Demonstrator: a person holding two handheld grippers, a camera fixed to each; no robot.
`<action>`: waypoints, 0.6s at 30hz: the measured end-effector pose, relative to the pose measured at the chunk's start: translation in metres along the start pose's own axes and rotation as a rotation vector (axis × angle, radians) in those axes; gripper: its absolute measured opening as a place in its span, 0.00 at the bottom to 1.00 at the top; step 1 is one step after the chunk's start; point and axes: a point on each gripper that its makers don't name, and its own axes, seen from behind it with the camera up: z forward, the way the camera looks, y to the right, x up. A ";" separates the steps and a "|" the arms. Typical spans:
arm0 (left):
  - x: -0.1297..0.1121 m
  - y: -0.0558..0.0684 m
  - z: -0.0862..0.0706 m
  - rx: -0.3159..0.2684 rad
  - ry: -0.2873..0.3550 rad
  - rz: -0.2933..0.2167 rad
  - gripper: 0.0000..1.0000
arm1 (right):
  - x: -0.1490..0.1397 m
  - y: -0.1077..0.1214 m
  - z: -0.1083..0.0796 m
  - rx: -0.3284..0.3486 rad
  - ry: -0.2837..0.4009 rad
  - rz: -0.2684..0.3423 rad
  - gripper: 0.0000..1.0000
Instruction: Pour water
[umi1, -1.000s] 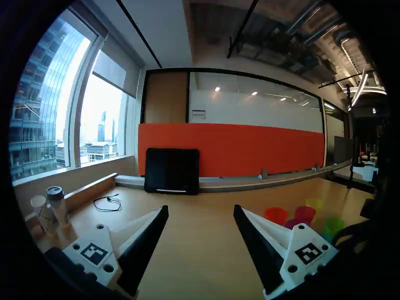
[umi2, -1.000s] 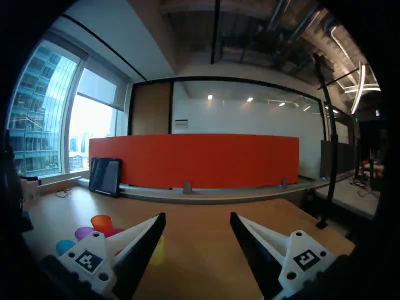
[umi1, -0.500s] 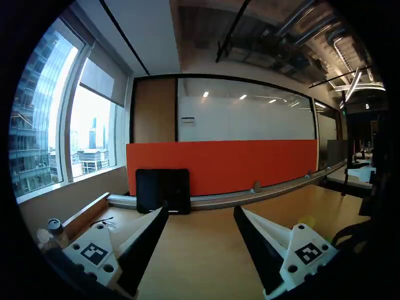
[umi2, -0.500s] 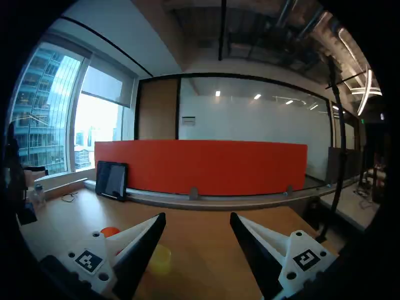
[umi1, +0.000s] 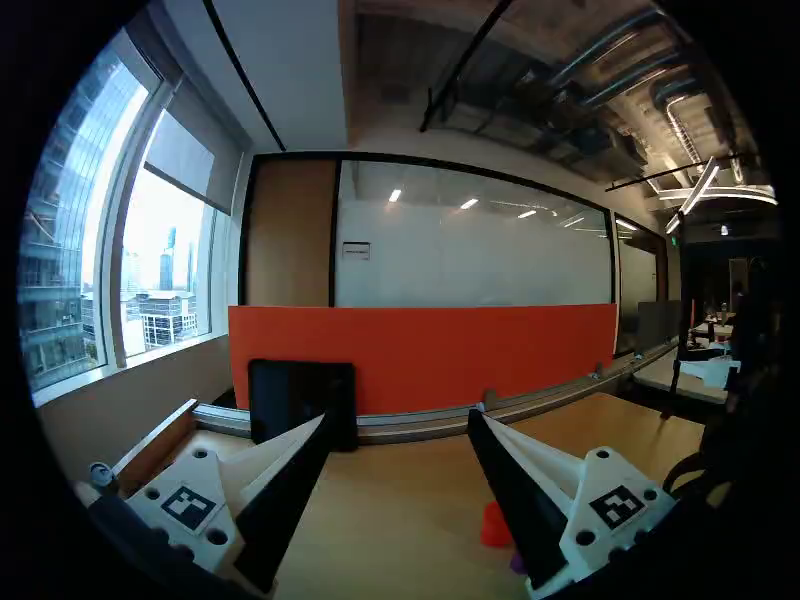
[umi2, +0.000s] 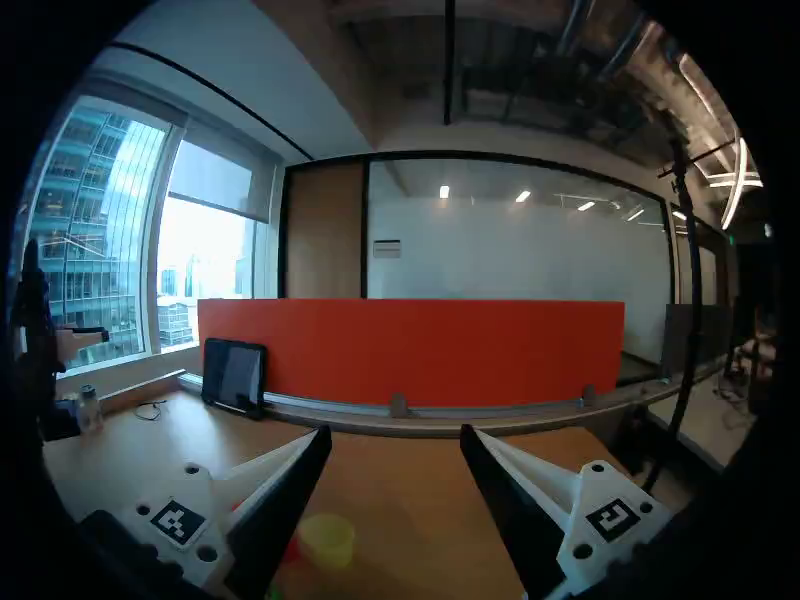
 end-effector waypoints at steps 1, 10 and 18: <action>0.002 0.000 0.002 -0.005 0.000 -0.001 0.97 | 0.000 0.001 0.000 0.003 -0.003 0.000 0.99; 0.002 0.017 0.012 -0.093 -0.023 0.016 0.97 | 0.001 -0.006 -0.002 0.086 -0.014 -0.008 0.99; -0.002 0.043 0.012 -0.202 -0.049 0.049 0.97 | 0.003 -0.031 -0.008 0.224 -0.023 -0.029 0.99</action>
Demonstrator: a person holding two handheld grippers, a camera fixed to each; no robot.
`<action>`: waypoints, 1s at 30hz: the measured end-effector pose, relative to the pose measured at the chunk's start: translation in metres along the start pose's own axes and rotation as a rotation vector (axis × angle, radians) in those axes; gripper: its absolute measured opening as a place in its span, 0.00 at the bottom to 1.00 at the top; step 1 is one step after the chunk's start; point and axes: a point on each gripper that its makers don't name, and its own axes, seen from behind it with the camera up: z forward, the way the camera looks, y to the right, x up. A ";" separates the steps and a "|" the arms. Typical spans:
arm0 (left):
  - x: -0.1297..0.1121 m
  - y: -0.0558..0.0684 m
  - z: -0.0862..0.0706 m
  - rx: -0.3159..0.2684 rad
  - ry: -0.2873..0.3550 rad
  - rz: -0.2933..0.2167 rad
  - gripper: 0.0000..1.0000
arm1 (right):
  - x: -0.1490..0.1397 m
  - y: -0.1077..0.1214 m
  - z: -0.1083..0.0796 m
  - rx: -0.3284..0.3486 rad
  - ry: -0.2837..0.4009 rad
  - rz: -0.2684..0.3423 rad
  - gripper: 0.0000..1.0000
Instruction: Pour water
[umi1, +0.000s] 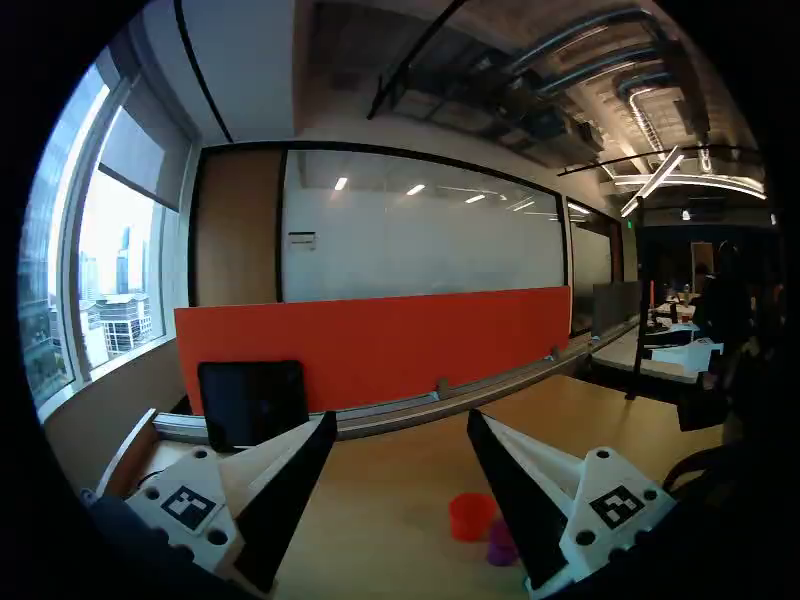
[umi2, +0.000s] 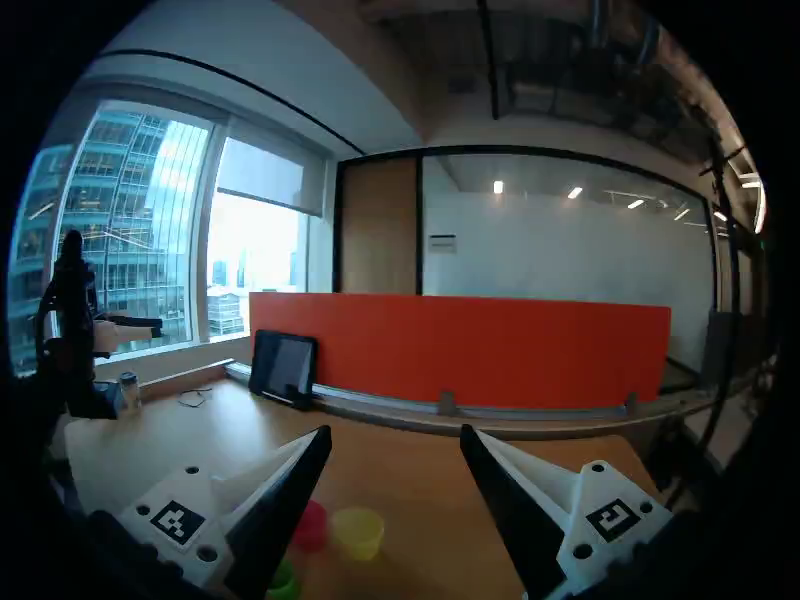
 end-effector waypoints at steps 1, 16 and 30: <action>0.000 0.005 0.000 -0.018 -0.003 0.004 0.97 | 0.001 -0.004 0.000 0.020 0.000 -0.004 0.99; -0.001 0.050 -0.002 -0.230 -0.032 -0.021 0.97 | 0.021 -0.063 -0.011 0.267 0.019 -0.041 0.99; -0.017 0.073 -0.006 -0.326 -0.069 0.005 0.97 | 0.017 -0.082 -0.014 0.366 -0.023 -0.065 0.99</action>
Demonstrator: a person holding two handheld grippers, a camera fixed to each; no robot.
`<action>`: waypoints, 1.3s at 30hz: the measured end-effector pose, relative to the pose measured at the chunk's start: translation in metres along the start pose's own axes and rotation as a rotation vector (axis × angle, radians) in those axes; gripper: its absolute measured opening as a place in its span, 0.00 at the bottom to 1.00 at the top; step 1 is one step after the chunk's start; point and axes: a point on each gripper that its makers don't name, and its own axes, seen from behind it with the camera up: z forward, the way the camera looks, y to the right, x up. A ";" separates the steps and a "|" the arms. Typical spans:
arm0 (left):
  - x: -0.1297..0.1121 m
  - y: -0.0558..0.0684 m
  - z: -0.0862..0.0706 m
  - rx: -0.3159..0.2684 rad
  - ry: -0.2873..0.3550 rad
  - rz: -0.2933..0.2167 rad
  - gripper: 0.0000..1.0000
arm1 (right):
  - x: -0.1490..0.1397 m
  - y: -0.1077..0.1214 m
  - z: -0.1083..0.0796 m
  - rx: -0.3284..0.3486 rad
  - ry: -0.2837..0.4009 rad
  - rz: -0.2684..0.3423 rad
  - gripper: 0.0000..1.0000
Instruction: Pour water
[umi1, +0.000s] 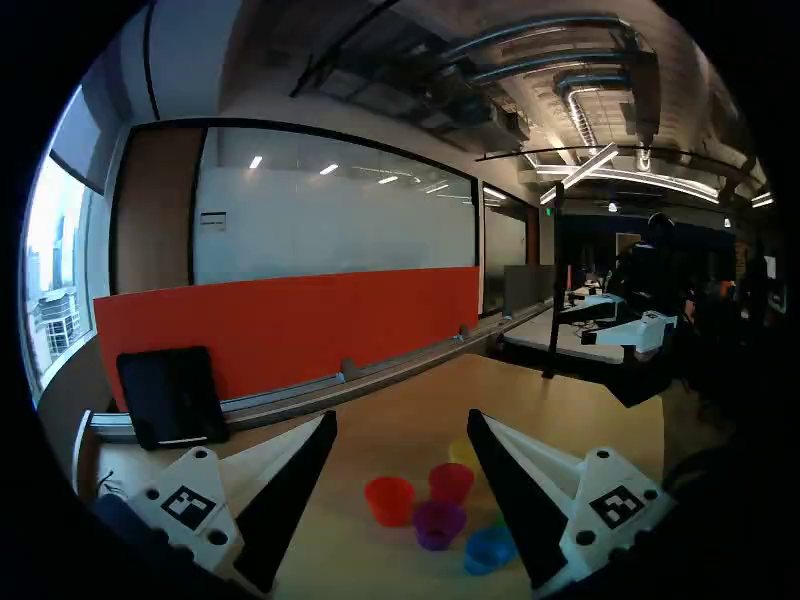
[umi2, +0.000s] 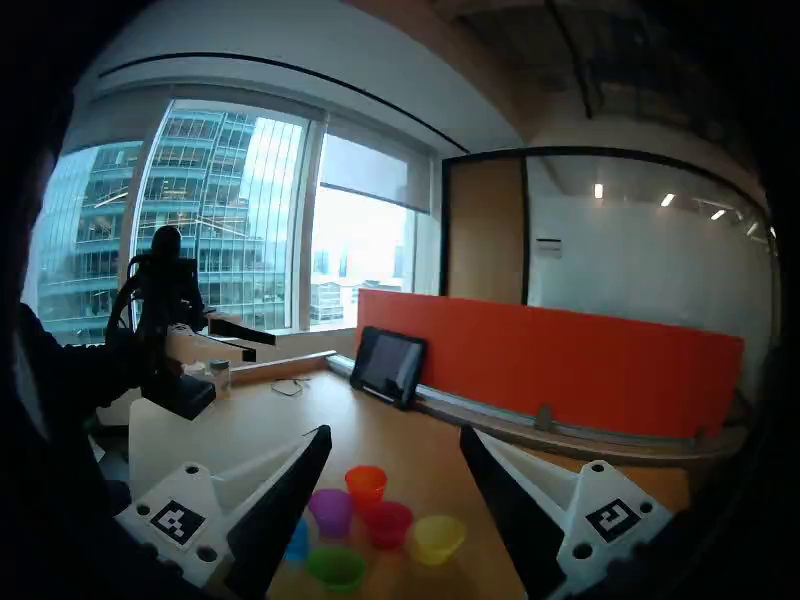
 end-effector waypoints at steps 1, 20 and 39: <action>-0.002 0.001 0.000 -0.007 -0.004 0.004 0.97 | -0.001 -0.002 0.000 0.010 -0.005 0.002 0.99; -0.047 0.029 0.005 -0.126 -0.088 0.048 0.97 | -0.040 -0.026 0.003 0.139 -0.117 -0.046 0.99; -0.109 0.058 0.009 -0.186 -0.179 0.093 0.97 | -0.099 -0.034 0.004 0.184 -0.223 -0.064 1.00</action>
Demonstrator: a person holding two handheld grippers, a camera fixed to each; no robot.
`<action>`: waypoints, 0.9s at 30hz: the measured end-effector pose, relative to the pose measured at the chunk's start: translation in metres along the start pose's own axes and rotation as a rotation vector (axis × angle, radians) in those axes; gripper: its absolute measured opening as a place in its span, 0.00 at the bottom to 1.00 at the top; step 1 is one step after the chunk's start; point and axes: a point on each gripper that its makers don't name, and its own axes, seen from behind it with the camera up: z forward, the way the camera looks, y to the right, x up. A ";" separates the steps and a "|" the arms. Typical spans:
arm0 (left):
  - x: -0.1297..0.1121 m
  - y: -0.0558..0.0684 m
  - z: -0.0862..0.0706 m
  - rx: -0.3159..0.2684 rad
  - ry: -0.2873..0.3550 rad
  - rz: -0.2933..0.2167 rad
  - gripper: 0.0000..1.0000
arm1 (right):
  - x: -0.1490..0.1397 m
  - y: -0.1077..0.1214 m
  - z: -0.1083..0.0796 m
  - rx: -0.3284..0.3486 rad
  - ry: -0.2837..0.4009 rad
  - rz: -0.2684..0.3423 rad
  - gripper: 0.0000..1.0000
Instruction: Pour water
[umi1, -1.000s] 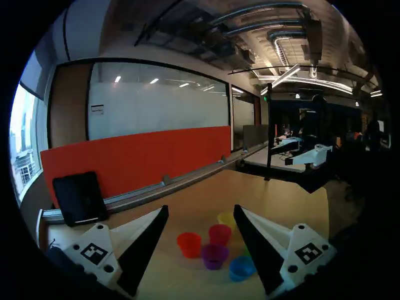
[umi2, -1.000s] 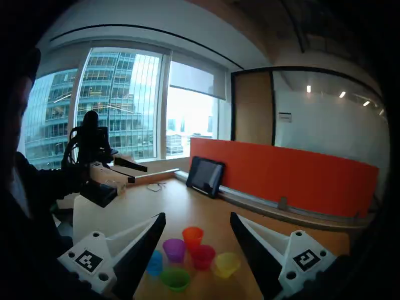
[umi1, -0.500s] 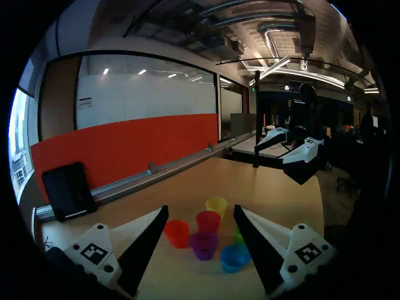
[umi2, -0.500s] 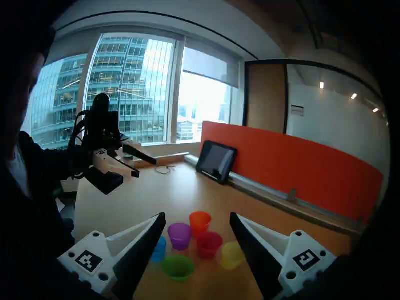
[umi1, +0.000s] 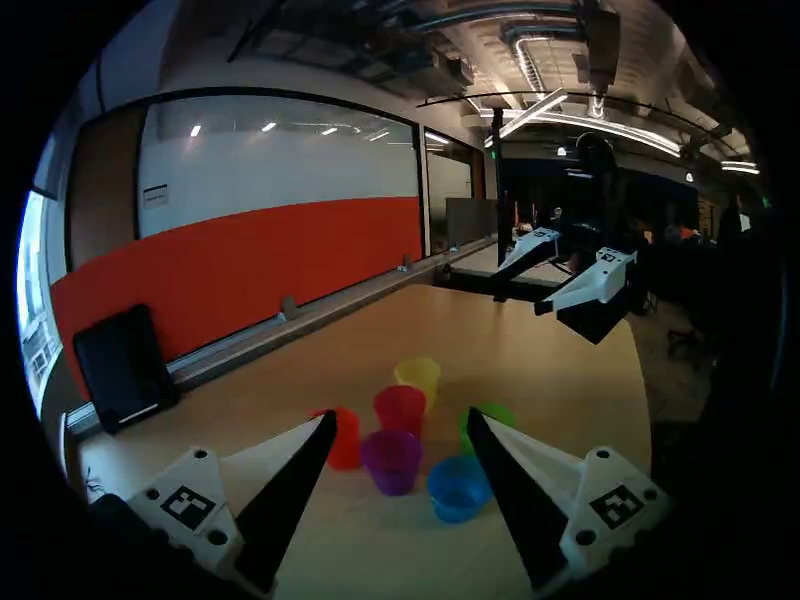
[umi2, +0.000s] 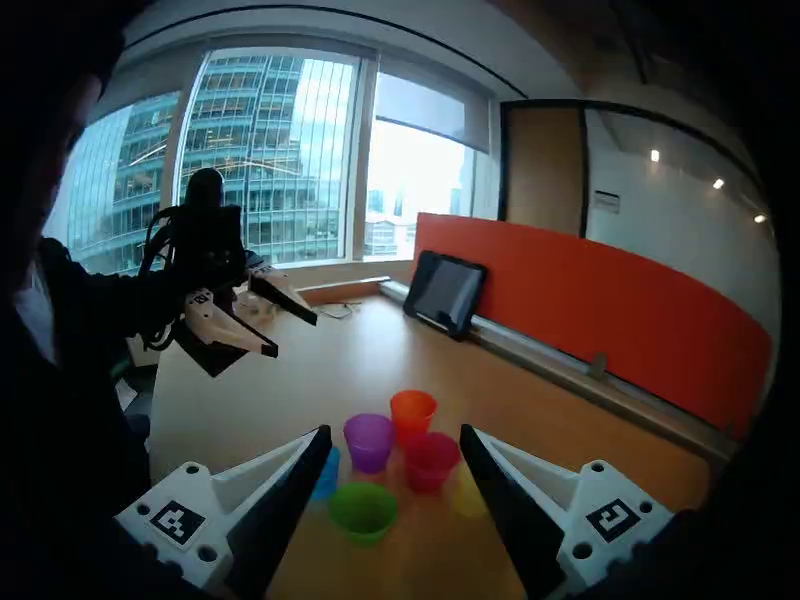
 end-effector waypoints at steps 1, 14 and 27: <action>-0.003 0.003 0.001 -0.006 -0.004 0.000 0.97 | -0.004 0.000 0.000 0.001 -0.007 -0.003 0.99; -0.041 0.026 0.012 -0.049 -0.071 0.009 0.97 | -0.055 -0.004 0.006 0.022 -0.114 -0.043 1.00; -0.077 0.042 0.021 -0.095 -0.149 -0.014 0.97 | -0.093 -0.014 0.019 0.075 -0.200 -0.057 1.00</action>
